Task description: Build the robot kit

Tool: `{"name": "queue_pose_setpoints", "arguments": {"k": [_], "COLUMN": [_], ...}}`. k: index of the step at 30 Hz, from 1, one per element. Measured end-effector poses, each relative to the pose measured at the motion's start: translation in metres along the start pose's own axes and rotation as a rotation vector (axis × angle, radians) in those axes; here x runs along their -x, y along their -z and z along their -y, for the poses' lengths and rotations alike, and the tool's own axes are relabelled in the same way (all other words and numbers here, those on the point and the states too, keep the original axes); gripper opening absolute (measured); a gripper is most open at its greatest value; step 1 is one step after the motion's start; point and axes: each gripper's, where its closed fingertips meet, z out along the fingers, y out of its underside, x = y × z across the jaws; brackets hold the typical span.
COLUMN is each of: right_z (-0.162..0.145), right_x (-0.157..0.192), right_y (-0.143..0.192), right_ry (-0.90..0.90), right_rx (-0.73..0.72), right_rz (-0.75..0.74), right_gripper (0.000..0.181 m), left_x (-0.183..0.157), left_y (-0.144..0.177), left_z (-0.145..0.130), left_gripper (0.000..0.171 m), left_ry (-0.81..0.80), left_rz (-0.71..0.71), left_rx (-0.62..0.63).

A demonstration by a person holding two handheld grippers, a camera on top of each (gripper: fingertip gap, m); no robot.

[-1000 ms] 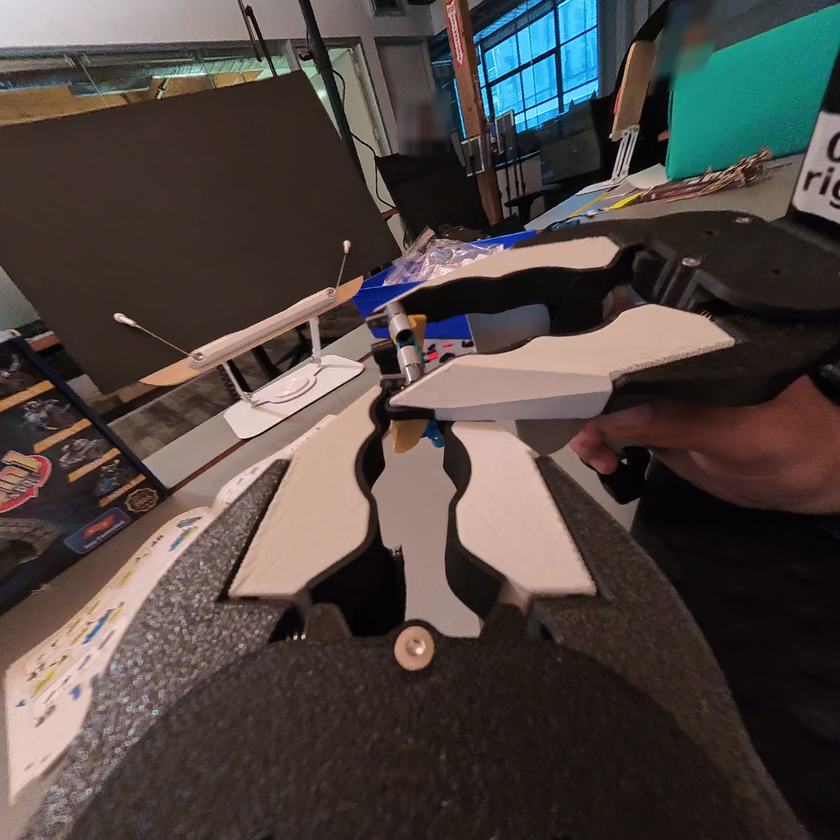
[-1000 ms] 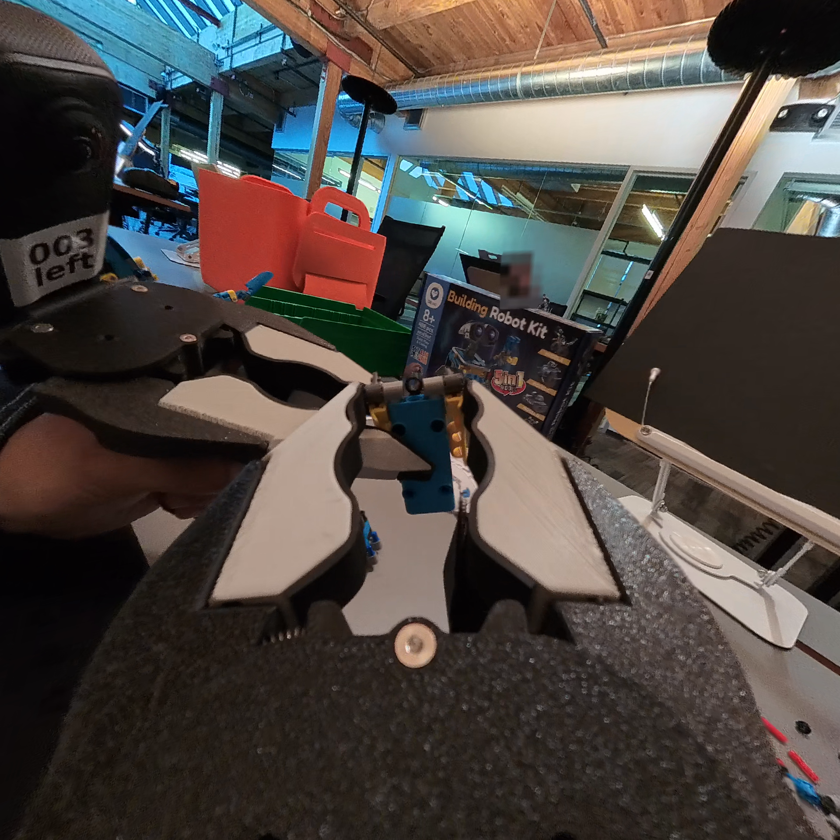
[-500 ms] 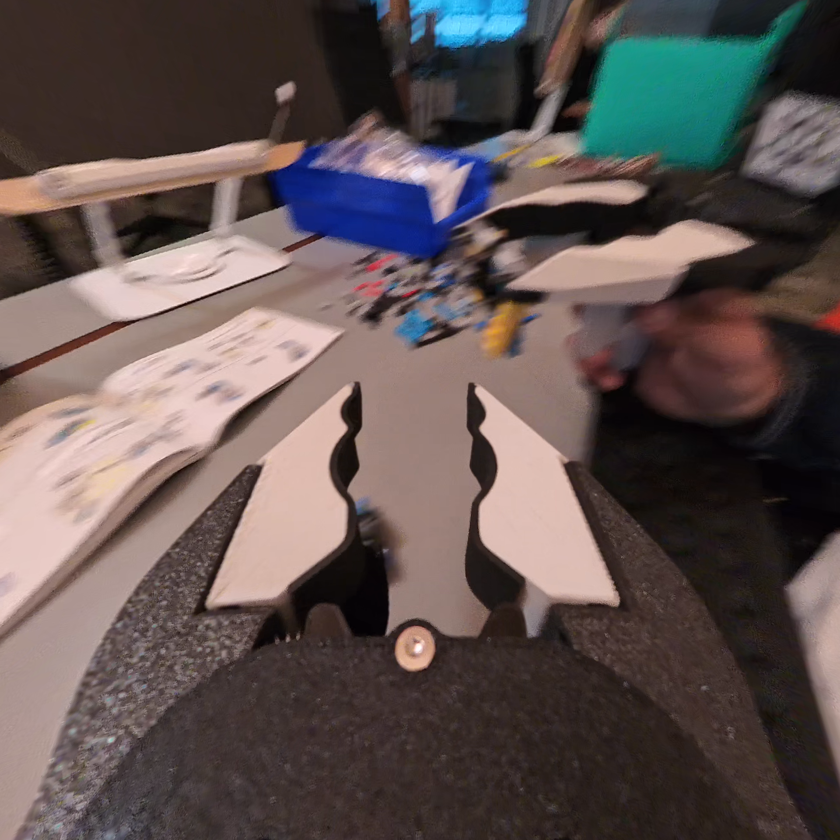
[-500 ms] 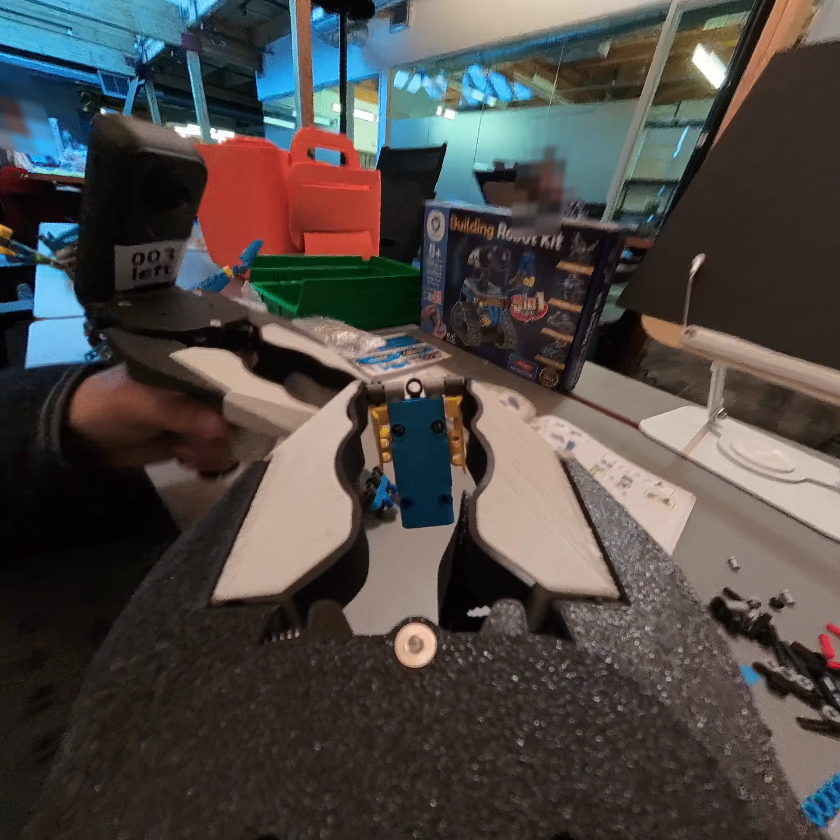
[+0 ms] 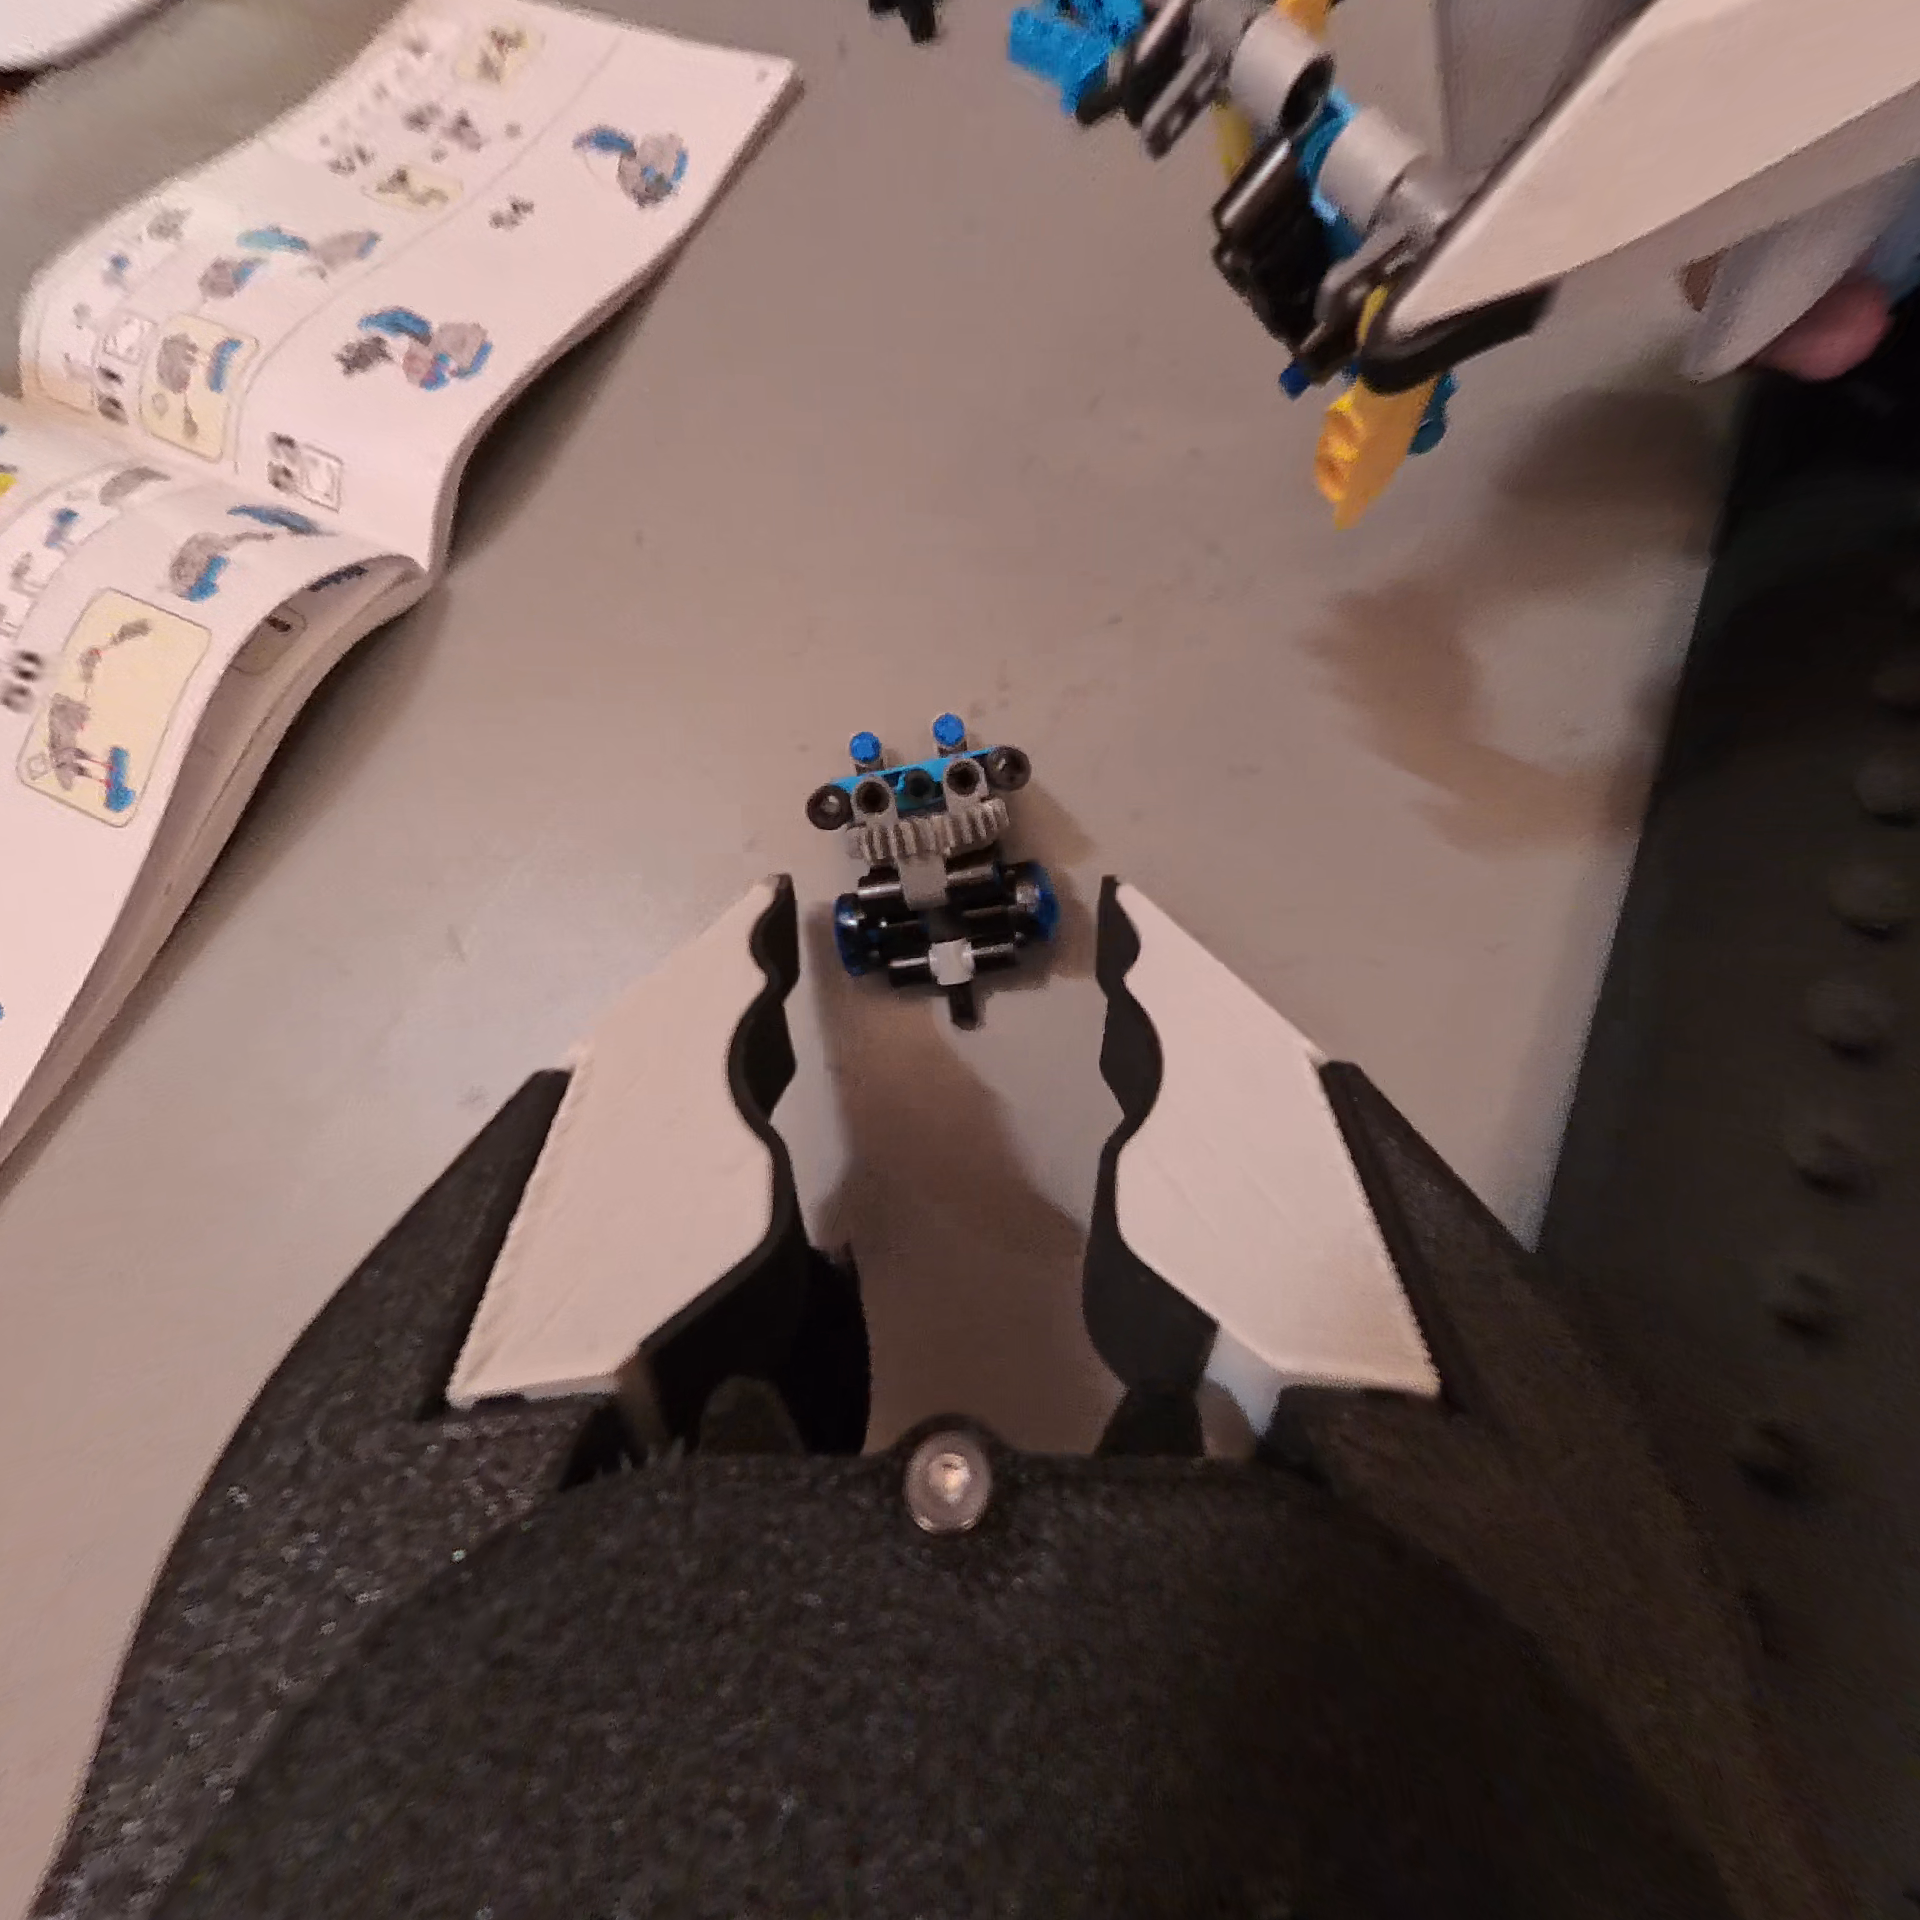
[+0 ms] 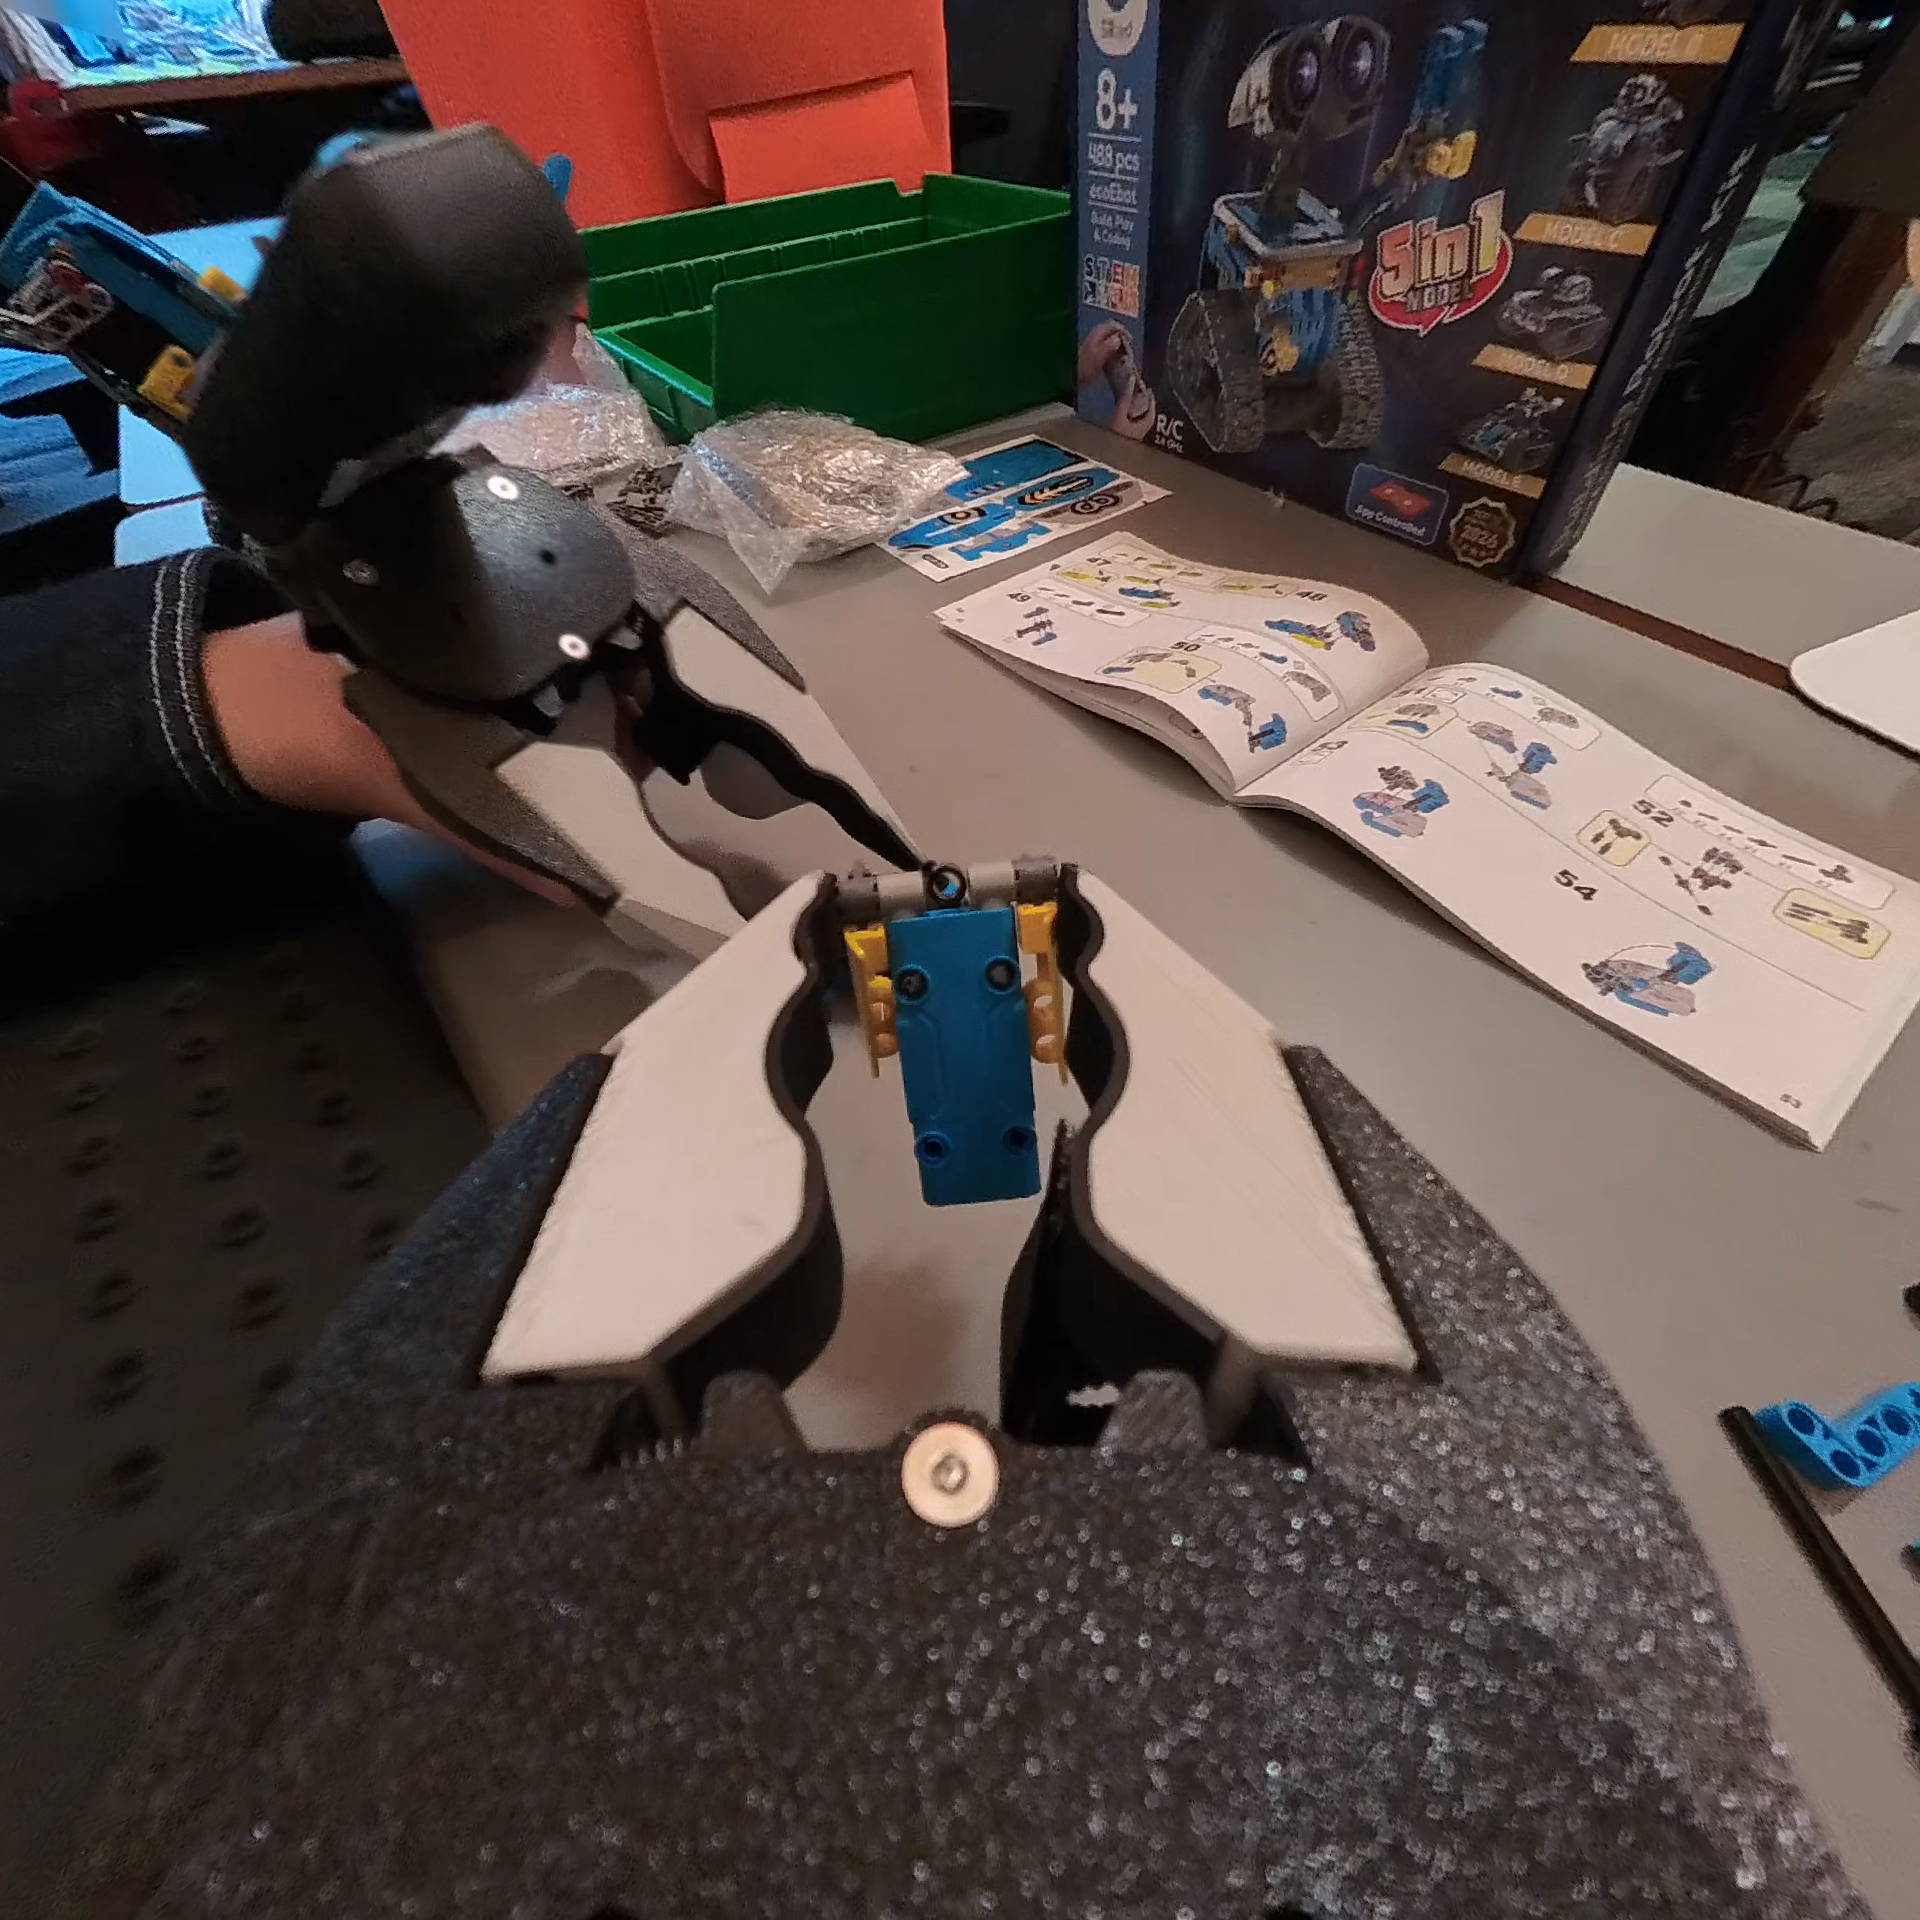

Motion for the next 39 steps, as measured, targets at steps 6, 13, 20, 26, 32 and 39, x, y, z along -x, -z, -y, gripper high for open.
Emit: {"name": "queue_pose_setpoints", "arguments": {"k": [6, 13, 20, 26, 32, 39], "right_z": [-0.009, -0.025, -0.049, -0.049, -0.045, -0.059], "right_x": [0.011, 0.022, 0.029, 0.04, 0.043, 0.037], "right_y": [-0.007, -0.009, -0.014, -0.009, -0.013, -0.023], "right_ry": [0.038, 0.411, 0.782, 0.757, 0.635, 0.658], "right_rx": [0.06, 0.138, 0.333, 0.572, 0.72, 0.854], "right_rz": [0.071, 0.073, 0.083, 0.338, 0.508, 0.532], "right_gripper": [0.042, 0.041, 0.042, 0.041, 0.041, 0.041], "left_x": [-0.002, 0.0, -0.036, -0.052, -0.052, -0.052], "left_y": [-0.005, 0.008, 0.007, 0.0, -0.001, -0.002], "left_z": [0.001, 0.019, 0.01, 0.001, 0.001, 0.0], "left_gripper": [0.044, 0.044, 0.043, 0.043, 0.043, 0.043], "left_ry": [-0.059, -0.302, -0.315, -0.32, -0.288, -0.27], "left_rz": [0.005, 0.147, -0.063, -0.156, -0.185, -0.2], "left_rx": [0.029, -0.065, -0.059, -0.017, -0.018, -0.015]}}
